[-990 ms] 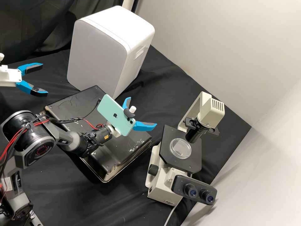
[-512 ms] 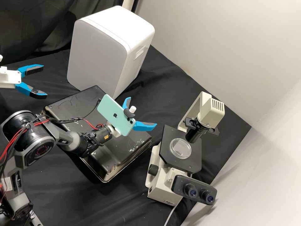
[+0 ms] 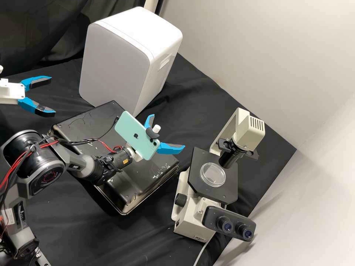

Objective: Place the petri dish on the bench

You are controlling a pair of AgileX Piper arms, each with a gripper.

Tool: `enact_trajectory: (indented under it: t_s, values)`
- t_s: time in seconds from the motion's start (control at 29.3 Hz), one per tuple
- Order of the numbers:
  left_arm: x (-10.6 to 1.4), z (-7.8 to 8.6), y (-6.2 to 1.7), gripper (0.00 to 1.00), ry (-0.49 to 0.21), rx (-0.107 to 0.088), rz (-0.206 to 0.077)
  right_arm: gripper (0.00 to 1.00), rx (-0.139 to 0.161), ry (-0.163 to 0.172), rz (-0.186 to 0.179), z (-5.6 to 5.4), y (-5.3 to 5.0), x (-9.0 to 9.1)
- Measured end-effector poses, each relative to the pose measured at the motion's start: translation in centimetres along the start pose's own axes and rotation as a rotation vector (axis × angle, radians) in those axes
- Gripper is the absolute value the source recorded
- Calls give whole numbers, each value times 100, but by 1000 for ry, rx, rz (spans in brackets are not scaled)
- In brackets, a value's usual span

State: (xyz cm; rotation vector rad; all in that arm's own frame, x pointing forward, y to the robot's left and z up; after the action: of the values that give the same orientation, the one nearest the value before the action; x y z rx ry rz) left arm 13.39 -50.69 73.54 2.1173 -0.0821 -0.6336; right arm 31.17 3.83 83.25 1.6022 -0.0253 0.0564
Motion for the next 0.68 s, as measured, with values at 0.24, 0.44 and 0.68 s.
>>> enact_trajectory:
  t_s: [0.24, 0.44, 0.68]
  values:
    - [0, 0, 12, 100, 0, 0, 14, 100, 0, 0, 0, 0, 0, 0]
    - [0, 0, 16, 100, 0, 1, 18, 100, -6, -29, 10, 115, 54, -51]
    - [0, 0, 16, 100, 0, 1, 18, 100, 20, -37, 55, 224, 166, -125]
